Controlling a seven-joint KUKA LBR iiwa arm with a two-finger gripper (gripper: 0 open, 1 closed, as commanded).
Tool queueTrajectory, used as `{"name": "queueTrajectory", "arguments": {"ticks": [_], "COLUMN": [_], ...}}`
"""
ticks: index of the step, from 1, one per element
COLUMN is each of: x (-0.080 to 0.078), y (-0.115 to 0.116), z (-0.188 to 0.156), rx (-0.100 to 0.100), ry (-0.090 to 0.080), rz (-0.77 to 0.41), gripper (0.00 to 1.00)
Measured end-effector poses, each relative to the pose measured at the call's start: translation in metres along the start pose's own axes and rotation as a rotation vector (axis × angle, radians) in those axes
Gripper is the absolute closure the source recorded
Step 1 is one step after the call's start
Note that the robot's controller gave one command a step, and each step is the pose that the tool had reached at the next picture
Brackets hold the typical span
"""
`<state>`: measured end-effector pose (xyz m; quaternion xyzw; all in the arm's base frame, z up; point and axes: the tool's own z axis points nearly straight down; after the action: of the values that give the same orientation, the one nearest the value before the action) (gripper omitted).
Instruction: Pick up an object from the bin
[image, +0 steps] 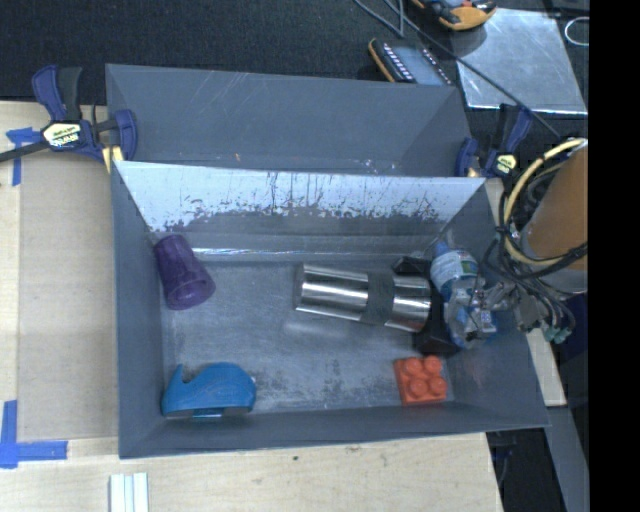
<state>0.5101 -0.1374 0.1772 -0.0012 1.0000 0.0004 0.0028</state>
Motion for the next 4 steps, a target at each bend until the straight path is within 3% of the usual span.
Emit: {"name": "queueTrajectory", "arguments": {"ticks": [1,2,3,4], "x": [0.0,0.009,0.008,0.008], "y": [0.0,0.049,0.048,0.048], "z": [0.0,0.079,0.078,0.079], "rx": [0.0,0.0,0.0,0.0], "ry": [0.0,0.0,-0.002,0.0], "rz": [0.0,0.077,0.078,0.077], "gripper": [1.0,0.0,1.0,0.0]}}
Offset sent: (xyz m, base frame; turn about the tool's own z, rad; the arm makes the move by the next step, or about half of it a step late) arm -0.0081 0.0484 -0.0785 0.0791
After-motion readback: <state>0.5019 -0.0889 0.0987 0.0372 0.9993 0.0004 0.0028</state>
